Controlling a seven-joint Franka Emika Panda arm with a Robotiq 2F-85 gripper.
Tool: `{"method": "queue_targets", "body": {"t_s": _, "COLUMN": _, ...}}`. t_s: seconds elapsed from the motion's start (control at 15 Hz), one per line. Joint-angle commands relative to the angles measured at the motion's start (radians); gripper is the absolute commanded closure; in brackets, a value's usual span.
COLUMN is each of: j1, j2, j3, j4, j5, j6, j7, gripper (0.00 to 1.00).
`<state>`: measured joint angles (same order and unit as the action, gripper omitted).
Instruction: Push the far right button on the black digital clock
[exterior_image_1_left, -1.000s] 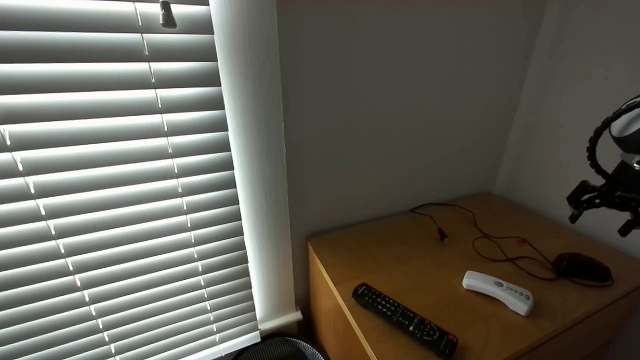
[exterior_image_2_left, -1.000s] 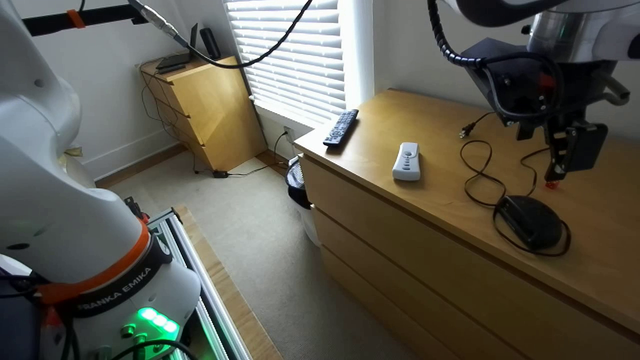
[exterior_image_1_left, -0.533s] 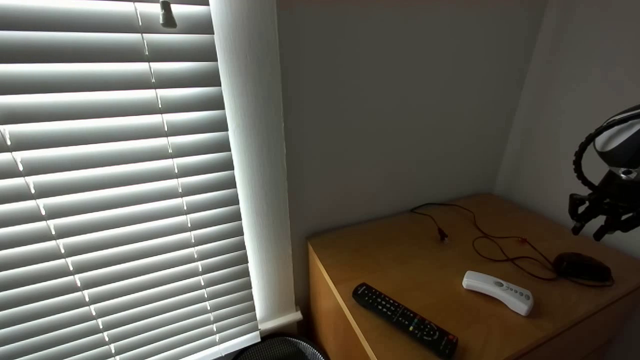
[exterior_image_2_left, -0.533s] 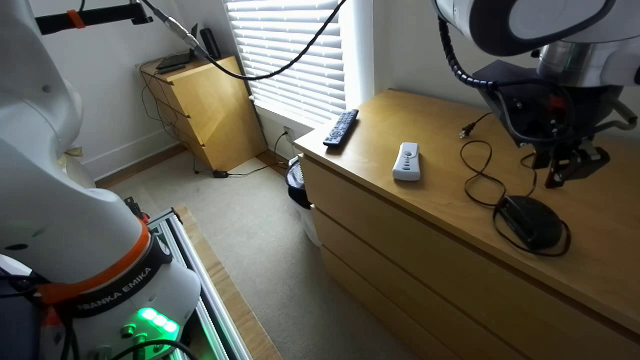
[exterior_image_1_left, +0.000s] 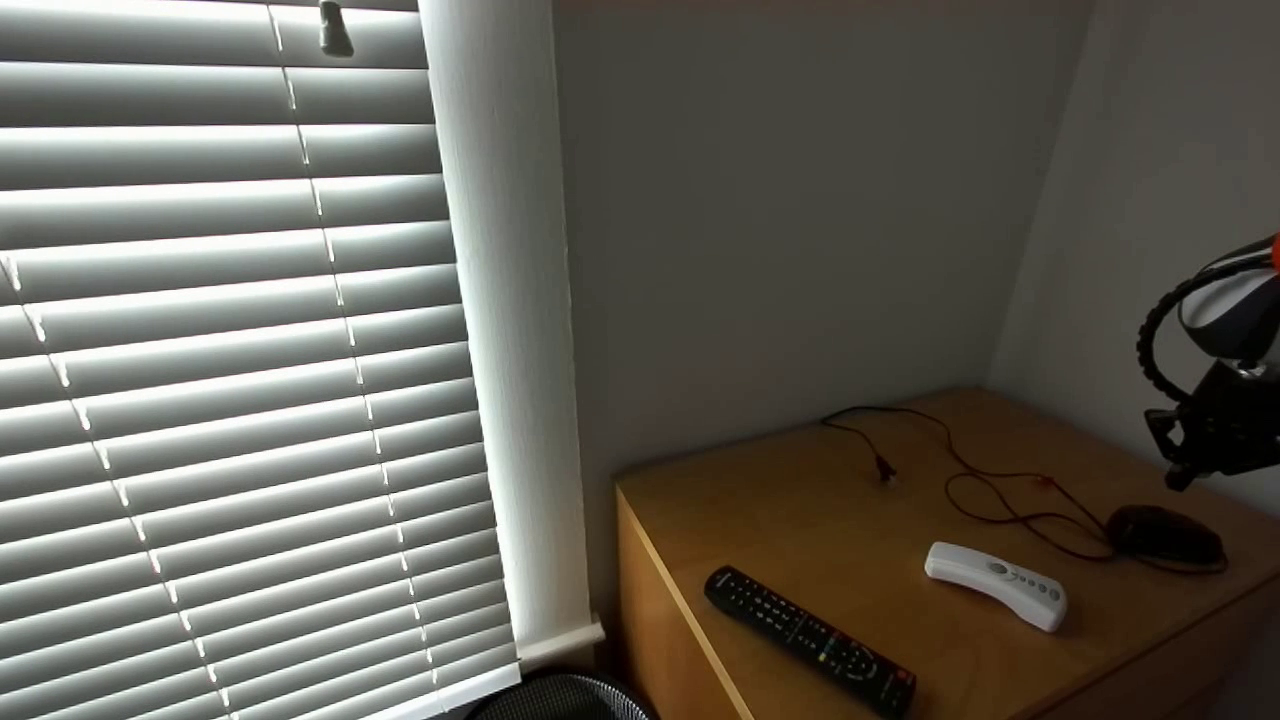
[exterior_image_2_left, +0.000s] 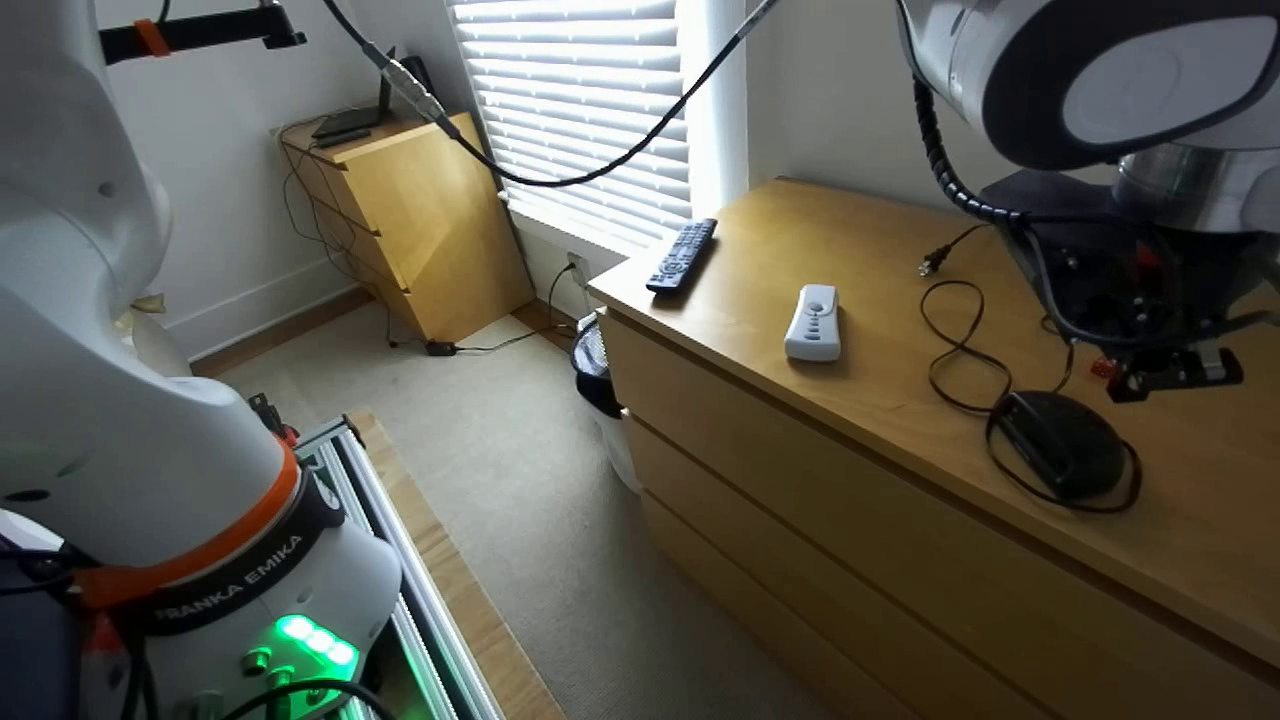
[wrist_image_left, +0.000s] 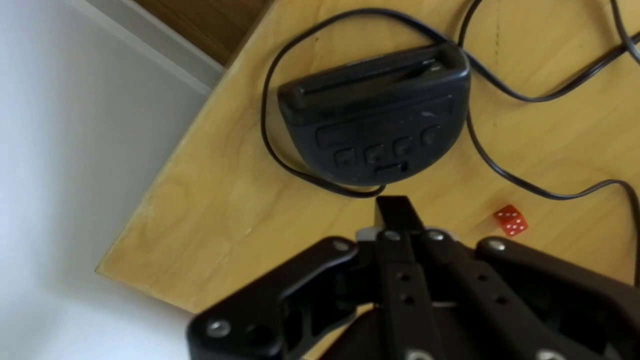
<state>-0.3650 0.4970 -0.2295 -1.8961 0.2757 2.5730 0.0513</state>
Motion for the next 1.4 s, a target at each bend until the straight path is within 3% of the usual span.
{"method": "queue_targets", "body": {"t_s": 0.0, "j1": 0.0, "j2": 0.042, "j3": -0.009, "j4": 0.013, "j5": -0.009, "j6": 0.038, "j7": 0.055, "gripper": 1.0}}
{"method": "queue_targets", "body": {"t_s": 1.33, "j1": 0.095, "j2": 0.06, "j3": -0.107, "j4": -0.009, "j5": -0.122, "j6": 0.015, "j7": 0.325, "gripper": 1.0}}
